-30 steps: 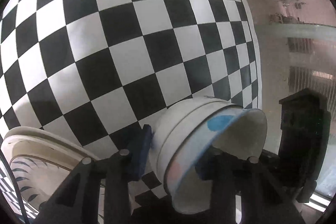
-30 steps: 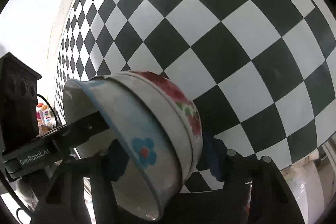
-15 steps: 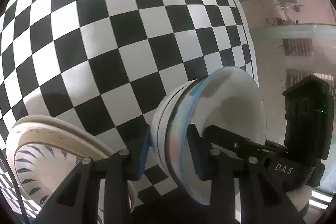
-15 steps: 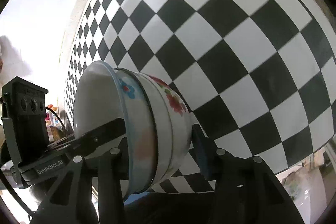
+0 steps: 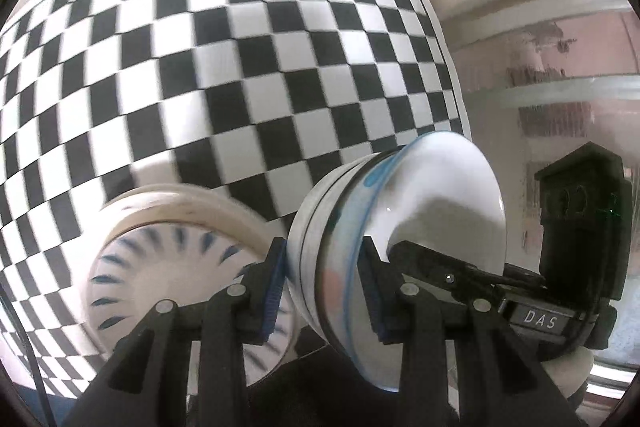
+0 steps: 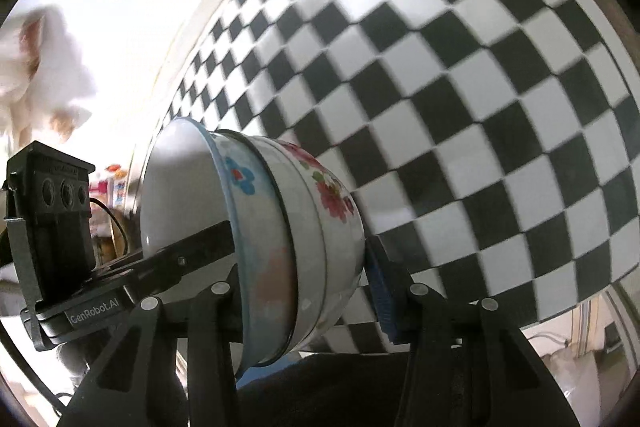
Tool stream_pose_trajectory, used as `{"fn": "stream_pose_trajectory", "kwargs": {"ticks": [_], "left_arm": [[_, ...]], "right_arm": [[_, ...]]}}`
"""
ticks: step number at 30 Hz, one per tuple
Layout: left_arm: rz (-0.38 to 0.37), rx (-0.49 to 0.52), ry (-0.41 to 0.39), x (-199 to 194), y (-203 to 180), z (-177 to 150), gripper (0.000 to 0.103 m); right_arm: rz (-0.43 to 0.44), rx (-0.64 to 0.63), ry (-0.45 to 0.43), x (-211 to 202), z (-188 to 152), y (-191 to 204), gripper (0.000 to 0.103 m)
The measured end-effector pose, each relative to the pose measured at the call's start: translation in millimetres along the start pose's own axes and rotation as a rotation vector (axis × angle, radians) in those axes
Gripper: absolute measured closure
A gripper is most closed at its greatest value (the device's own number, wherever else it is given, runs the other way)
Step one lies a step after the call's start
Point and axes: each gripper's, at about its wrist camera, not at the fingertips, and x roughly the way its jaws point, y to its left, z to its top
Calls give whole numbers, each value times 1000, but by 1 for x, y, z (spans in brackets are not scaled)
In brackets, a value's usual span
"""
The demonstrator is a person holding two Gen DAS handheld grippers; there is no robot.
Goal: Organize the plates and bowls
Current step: 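Lift the bowl stack with both tools and carry it over the plates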
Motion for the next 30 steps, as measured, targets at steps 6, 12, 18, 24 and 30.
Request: {"fn": "stream_pose_trajectory", "kwargs": {"ticks": [6, 12, 18, 24, 30], "left_arm": [[12, -81, -55, -26, 41, -26, 71], [20, -177, -88, -36, 84, -52, 71], [29, -249, -87, -24, 111, -69, 71], [20, -287, -71, -16, 124, -69, 71], [23, -291, -63, -14, 129, -69, 71]], "right_arm": [[13, -93, 46, 27, -10, 50, 55], [4, -182, 114, 65, -19, 90, 56], [-16, -237, 171, 97, -37, 102, 56], [-42, -266, 191, 120, -41, 102, 56], [-49, -288, 191, 131, -41, 101, 56]]}}
